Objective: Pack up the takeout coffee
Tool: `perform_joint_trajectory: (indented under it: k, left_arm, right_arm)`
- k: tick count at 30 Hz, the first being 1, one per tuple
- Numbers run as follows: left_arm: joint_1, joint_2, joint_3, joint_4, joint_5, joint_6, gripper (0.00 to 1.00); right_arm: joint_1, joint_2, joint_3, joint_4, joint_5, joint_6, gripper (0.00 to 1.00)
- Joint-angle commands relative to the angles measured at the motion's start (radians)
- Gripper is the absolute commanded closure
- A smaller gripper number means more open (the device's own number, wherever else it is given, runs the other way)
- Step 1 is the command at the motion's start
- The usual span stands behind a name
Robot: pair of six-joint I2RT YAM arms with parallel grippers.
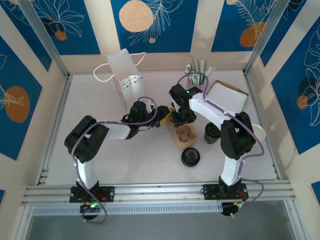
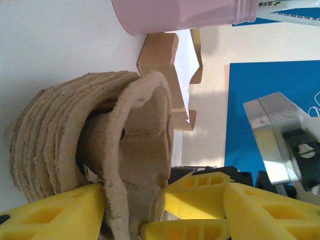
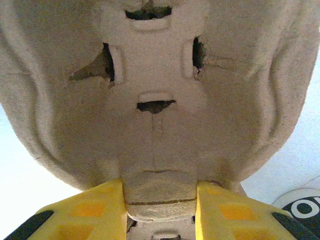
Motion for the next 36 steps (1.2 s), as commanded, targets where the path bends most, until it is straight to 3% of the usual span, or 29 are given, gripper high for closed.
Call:
perform_joint_trajectory:
  k: [1, 14, 20, 24, 28, 31, 34, 36]
  left_arm:
    - [-0.007, 0.018, -0.014, 0.022, 0.006, 0.000, 0.36]
    - [-0.009, -0.076, -0.003, -0.049, -0.002, 0.048, 0.34]
    - [-0.012, -0.225, 0.017, -0.201, -0.032, 0.129, 0.18]
    - [-0.013, -0.358, 0.036, -0.366, -0.059, 0.201, 0.00]
    - [-0.007, -0.513, 0.092, -0.621, -0.112, 0.319, 0.00]
    - [0.013, -0.625, 0.201, -0.916, -0.216, 0.471, 0.00]
    - [0.078, -0.675, 0.347, -1.197, -0.325, 0.617, 0.00]
    - [0.160, -0.679, 0.435, -1.313, -0.339, 0.671, 0.00]
  right_arm:
    - [0.002, -0.048, 0.029, -0.002, -0.034, 0.021, 0.65]
    - [-0.011, -0.152, 0.026, -0.019, -0.021, 0.060, 0.65]
    - [-0.024, -0.234, 0.024, -0.022, -0.040, 0.081, 0.64]
    - [-0.038, -0.280, 0.023, -0.024, -0.052, 0.097, 0.64]
    - [-0.047, -0.325, 0.022, -0.025, -0.074, 0.107, 0.64]
    - [-0.051, -0.362, 0.015, -0.023, -0.091, 0.111, 0.64]
    - [-0.053, -0.400, 0.004, -0.021, -0.107, 0.112, 0.64]
    - [-0.053, -0.423, -0.004, -0.018, -0.115, 0.114, 0.64]
